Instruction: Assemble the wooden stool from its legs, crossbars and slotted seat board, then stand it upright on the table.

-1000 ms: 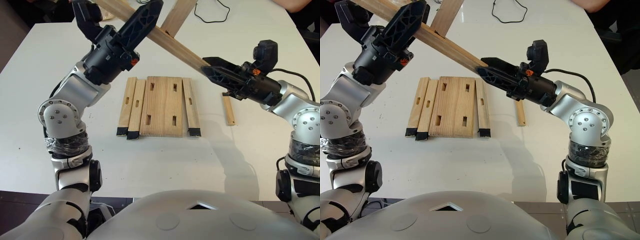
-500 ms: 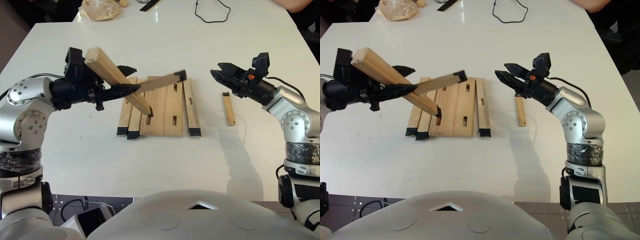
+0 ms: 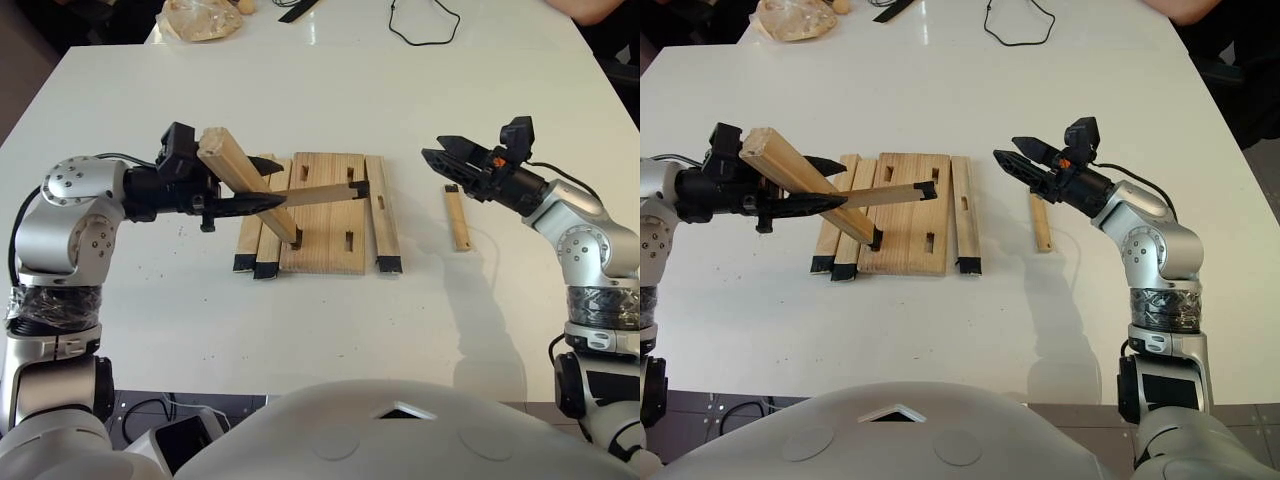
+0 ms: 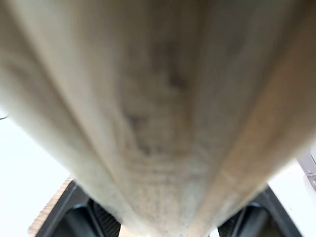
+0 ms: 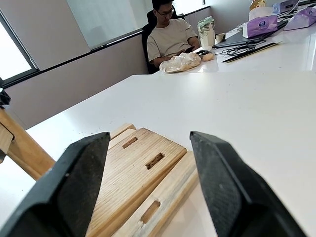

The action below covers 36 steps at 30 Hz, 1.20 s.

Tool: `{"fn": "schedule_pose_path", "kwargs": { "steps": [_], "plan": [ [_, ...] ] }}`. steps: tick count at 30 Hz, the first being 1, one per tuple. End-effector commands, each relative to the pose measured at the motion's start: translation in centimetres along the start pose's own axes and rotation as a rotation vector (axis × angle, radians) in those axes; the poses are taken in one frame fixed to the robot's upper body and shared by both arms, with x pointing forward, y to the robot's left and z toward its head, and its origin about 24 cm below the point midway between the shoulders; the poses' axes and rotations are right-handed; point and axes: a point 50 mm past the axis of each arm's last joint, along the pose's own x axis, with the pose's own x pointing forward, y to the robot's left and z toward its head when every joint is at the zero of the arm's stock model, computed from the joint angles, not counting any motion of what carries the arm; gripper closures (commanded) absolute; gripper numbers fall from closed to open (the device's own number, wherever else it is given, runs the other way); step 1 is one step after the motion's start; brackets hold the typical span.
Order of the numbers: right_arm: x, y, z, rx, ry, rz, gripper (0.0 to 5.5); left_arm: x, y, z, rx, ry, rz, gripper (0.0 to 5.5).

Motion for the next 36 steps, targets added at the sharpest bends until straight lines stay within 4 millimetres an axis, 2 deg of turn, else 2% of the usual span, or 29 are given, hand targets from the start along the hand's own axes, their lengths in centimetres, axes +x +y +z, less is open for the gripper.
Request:
{"fn": "schedule_pose_path", "kwargs": {
  "steps": [1,5,12,14,19,23,26,30,31,36],
  "plan": [
    [0.1,-0.1,-0.2,-0.009,0.01,-0.01,2.55,0.5,0.2,-0.3,0.002,0.028,-0.038,3.41],
    [0.2,-0.1,-0.2,-0.004,0.003,-0.015,2.55,0.1,0.6,-1.7,-0.027,0.074,-0.03,3.41],
    [0.4,-0.1,-0.8,0.003,0.011,-0.022,2.55,1.0,0.8,-3.8,-0.069,0.094,-0.043,3.42],
    [0.4,-0.1,-1.0,0.006,0.01,-0.031,2.55,0.9,0.2,-4.9,-0.074,0.133,-0.032,3.42],
    [0.0,0.5,-2.3,0.047,0.003,-0.054,2.55,1.1,-2.8,-7.7,-0.067,0.244,-0.078,3.43],
    [0.4,1.3,-3.4,0.067,0.021,-0.048,2.55,1.3,-2.9,-8.3,-0.062,0.284,-0.101,3.44],
    [0.8,1.4,-3.8,0.076,0.019,-0.061,2.55,1.2,-2.8,-9.6,-0.075,0.35,-0.084,3.45],
    [0.8,1.2,-4.0,0.089,0.011,-0.092,2.55,1.2,-2.0,-9.3,-0.08,0.353,-0.034,3.45],
    [0.7,1.2,-4.2,0.092,0.012,-0.104,2.55,1.2,-1.7,-9.0,-0.083,0.348,-0.021,3.08],
    [0.4,1.2,-4.7,0.091,0.019,-0.115,2.55,0.7,-1.4,-7.8,-0.009,0.375,0.04,2.23]
  ]
}}
